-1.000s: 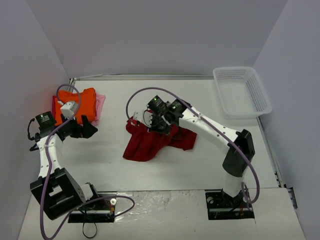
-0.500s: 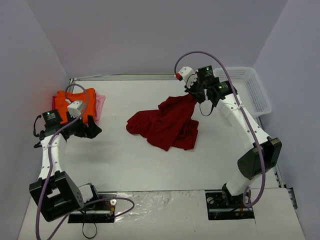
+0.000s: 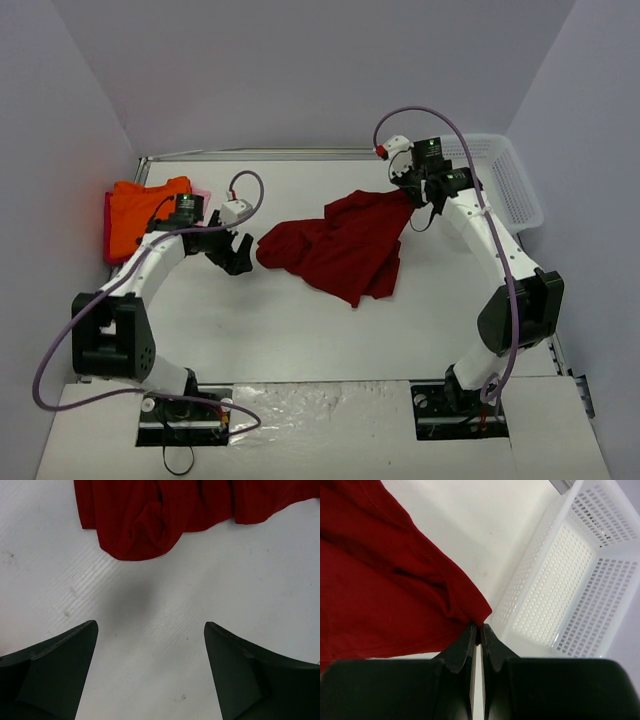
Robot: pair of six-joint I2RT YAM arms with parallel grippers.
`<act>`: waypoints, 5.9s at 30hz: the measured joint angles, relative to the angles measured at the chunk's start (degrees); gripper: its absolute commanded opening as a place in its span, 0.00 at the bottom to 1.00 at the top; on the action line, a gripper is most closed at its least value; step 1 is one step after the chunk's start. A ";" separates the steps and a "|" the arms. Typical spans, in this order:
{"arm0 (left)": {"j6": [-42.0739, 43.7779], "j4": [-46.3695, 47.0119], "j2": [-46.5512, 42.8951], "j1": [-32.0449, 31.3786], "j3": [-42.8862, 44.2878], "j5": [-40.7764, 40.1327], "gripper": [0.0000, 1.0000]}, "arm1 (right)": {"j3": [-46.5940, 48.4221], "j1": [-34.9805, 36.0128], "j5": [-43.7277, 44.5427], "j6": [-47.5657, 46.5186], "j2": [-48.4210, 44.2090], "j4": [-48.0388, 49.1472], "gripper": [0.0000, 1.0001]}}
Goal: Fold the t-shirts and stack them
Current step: Flatten out the tshirt
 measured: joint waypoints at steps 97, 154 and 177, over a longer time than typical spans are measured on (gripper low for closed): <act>-2.51 -13.38 -25.62 1.57 32.48 -18.43 0.02 | -4.09 -10.91 -14.86 1.18 -28.68 -0.26 0.00; 15.02 -2.73 3.45 -6.16 0.90 -18.36 0.95 | -19.93 -13.25 -18.38 -5.88 -10.38 -7.78 0.58; 16.24 -0.20 1.25 -7.52 -11.89 -22.71 0.94 | -24.39 -11.52 -21.73 -13.09 4.55 -14.03 0.46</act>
